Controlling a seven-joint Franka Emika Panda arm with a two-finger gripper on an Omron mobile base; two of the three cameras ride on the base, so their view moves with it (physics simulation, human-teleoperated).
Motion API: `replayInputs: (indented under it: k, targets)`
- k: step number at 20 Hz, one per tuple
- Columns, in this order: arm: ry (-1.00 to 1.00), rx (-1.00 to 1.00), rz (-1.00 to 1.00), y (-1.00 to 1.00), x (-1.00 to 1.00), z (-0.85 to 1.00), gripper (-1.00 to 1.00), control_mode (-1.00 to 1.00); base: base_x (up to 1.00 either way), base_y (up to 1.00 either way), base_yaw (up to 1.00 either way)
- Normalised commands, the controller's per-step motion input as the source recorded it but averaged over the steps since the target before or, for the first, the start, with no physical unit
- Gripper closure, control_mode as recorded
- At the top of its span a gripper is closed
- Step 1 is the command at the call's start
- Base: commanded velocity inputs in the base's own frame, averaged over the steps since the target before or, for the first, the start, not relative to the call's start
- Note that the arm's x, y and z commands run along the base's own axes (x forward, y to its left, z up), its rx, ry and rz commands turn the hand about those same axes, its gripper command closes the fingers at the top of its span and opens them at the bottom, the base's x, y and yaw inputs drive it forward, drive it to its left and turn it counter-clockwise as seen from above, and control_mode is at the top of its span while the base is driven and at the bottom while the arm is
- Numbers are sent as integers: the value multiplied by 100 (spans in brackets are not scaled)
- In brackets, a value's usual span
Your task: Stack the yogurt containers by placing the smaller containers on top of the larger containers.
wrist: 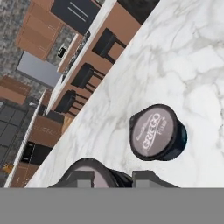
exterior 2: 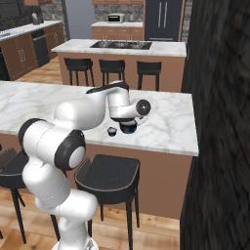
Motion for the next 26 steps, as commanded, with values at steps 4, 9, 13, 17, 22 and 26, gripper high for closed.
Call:
replayInputs:
  k: [4,9,13,17,22,26]
  targets:
    - [0,0,0,4,-2,0,100,-100,0,0,0]
    - [0,0,0,0,0,0,100,-100,0,0,0]
    - [0,0,0,0,0,-1,100,-100,0,0,0]
    - [0,0,0,0,0,-3,100,-100,0,0,0]
    - [0,0,0,0,0,-8,100,-100,0,0,0]
    - [0,0,0,0,0,-9,100,-100,0,0,0]
